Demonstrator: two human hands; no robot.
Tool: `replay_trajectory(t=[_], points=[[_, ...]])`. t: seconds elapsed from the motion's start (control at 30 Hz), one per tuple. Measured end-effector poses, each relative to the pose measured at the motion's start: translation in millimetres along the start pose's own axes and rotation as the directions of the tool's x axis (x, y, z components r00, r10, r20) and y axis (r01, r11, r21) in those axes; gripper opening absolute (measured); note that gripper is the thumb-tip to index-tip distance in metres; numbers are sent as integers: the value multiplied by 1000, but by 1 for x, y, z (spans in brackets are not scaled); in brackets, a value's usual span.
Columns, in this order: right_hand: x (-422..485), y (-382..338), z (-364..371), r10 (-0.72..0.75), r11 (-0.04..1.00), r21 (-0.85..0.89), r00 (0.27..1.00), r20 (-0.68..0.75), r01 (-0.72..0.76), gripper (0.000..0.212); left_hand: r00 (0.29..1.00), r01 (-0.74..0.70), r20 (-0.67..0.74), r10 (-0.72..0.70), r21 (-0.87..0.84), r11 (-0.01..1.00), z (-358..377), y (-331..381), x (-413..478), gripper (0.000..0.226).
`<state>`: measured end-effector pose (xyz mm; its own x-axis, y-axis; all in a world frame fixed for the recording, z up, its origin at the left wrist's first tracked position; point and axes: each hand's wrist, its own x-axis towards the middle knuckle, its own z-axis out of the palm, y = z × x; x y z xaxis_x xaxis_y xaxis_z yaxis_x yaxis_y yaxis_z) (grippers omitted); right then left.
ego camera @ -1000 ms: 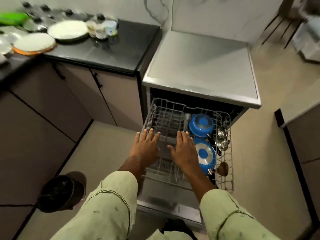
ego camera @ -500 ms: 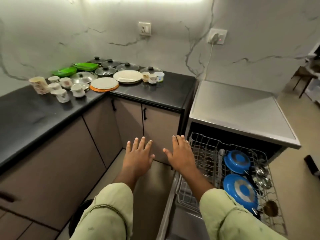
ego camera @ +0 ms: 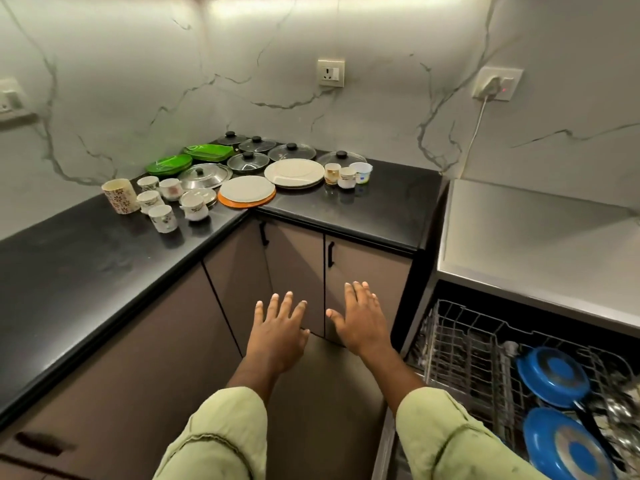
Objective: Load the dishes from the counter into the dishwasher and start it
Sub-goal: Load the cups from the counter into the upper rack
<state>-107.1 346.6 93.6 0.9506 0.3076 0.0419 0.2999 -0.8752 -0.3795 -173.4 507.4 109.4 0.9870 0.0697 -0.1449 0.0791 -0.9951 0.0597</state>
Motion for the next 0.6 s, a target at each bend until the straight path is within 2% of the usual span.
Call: replay_trajectory(t=[0.1, 0.37, 0.6], points=[[40, -7, 7, 22, 999, 39, 999, -27, -21, 74, 1000, 1, 7, -1, 28, 1000, -8, -20, 38, 63], [138, -6, 16, 39, 997, 62, 999, 35, -41, 74, 998, 46, 40, -46, 3, 999, -17, -51, 121, 64], [193, 3, 19, 88, 993, 75, 995, 36, -90, 75, 995, 1, 96, -1, 6, 1000, -21, -60, 185, 65]])
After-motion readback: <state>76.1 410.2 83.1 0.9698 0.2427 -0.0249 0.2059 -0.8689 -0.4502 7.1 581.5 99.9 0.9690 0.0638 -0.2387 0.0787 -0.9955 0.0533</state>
